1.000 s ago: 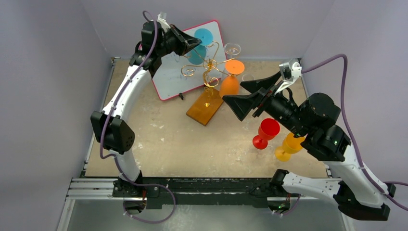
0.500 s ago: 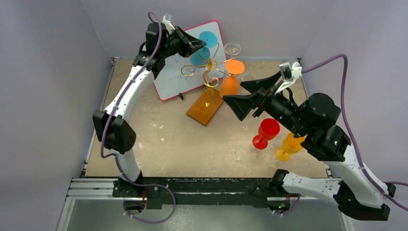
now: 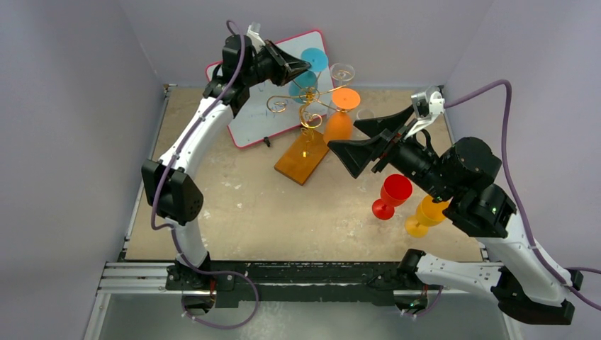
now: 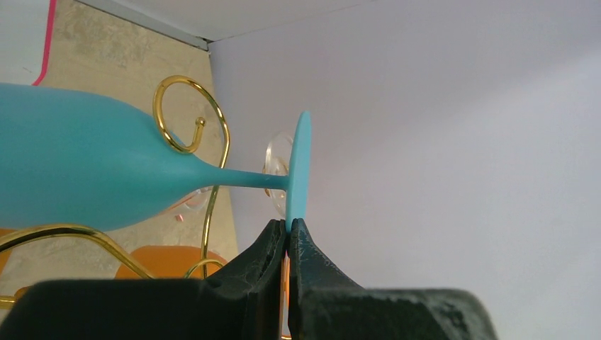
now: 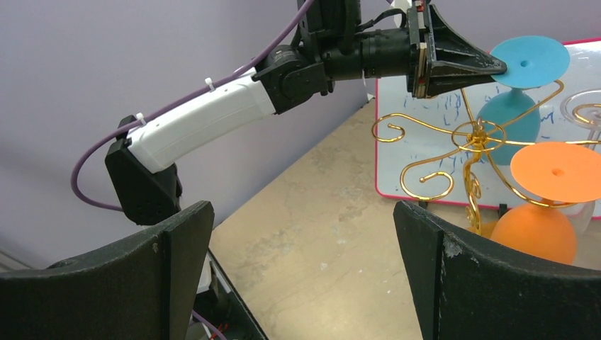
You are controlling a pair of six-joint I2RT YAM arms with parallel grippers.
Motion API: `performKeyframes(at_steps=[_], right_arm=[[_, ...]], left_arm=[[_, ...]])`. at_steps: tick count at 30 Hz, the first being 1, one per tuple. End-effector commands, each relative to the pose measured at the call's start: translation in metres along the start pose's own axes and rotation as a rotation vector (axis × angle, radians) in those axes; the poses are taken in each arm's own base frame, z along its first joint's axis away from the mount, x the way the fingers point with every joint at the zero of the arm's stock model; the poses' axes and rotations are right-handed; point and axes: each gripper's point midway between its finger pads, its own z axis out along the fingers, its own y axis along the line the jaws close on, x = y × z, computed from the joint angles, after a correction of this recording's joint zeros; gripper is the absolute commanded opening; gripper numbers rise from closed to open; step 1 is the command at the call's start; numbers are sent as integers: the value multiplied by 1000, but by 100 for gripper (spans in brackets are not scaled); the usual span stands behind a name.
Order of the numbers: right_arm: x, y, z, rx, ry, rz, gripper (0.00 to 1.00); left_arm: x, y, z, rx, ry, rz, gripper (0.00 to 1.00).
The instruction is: Place the wine glass upside down on the wine glass rack
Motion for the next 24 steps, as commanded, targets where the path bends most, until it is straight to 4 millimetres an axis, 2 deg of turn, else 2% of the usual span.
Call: performKeyframes(at_steps=[1,24], right_arm=[[-17,5,-3,-14,-68,13,100],[-17,4,-5,-10,-71,15,100]], left_arm=[[-10,-35,0,124,-35,26,0],[-27,-37,19,162,-88,-5,0]])
